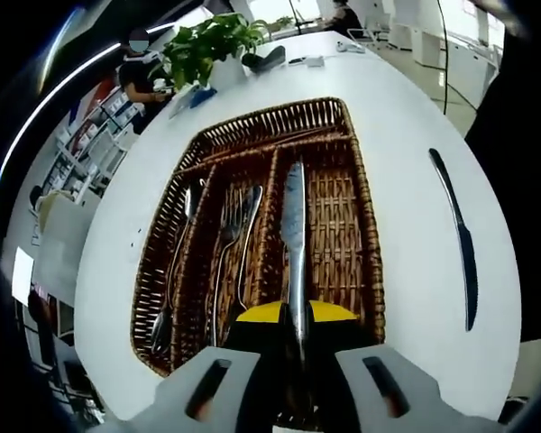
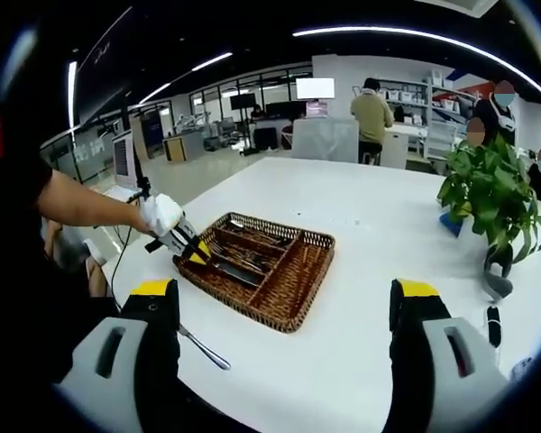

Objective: Arrange the knives, forks, and spoons in their matching storage slots by inserting each utensil handle-first until every utensil is classified and aligned in the correct compartment

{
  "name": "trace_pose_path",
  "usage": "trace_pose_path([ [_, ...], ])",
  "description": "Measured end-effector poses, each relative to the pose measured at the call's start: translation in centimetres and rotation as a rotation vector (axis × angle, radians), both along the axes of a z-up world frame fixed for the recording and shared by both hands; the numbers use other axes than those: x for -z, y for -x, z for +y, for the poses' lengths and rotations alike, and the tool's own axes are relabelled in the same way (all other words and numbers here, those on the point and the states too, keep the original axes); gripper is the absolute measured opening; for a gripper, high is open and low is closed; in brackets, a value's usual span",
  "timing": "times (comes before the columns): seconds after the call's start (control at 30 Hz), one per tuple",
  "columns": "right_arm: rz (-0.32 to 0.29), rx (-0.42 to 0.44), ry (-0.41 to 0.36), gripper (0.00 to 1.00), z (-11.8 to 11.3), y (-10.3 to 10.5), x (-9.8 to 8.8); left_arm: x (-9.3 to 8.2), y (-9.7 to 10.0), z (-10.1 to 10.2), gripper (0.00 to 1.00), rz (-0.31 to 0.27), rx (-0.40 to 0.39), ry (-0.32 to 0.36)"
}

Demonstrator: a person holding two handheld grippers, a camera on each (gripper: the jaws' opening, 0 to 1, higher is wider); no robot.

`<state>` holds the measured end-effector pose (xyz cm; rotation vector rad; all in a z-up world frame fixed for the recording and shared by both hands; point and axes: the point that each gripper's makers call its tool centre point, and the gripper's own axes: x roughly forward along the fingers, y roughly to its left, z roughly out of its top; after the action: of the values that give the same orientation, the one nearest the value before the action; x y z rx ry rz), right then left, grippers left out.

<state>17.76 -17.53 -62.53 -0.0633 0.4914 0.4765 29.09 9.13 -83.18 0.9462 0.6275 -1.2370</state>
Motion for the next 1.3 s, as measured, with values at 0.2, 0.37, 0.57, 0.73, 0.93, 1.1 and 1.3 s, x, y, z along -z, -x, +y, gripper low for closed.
trace_pose_path([
  [0.2, -0.004, 0.002, -0.001, 1.00, 0.1, -0.2, -0.2, 0.8, -0.4, -0.3, 0.06, -0.003, 0.006, -0.010],
  [0.37, -0.004, 0.001, 0.005, 1.00, 0.0, -0.4, -0.4, 1.9, -0.4, 0.2, 0.06, 0.010, 0.019, -0.040],
  [0.57, -0.007, -0.002, 0.012, 1.00, 0.1, -0.5, -0.6, 2.5, -0.6, 0.1, 0.06, 0.021, 0.014, -0.062],
  [0.73, -0.008, 0.002, 0.012, 1.00, -0.1, -0.5, -0.7, 3.1, -0.4, -0.2, 0.07, 0.026, 0.022, -0.076],
  [0.93, -0.006, 0.010, -0.004, 1.00, -0.3, -0.3, -0.8, 3.1, -0.4, -0.2, 0.08, 0.048, 0.012, -0.075],
  [1.1, -0.012, 0.011, -0.020, 1.00, -0.2, -0.4, -0.9, 3.2, -0.2, -0.5, 0.08, 0.008, 0.031, -0.082],
  [1.3, -0.008, 0.014, -0.054, 1.00, -0.1, -0.1, -0.9, 3.1, -0.3, -0.3, 0.10, 0.035, 0.001, -0.071],
])
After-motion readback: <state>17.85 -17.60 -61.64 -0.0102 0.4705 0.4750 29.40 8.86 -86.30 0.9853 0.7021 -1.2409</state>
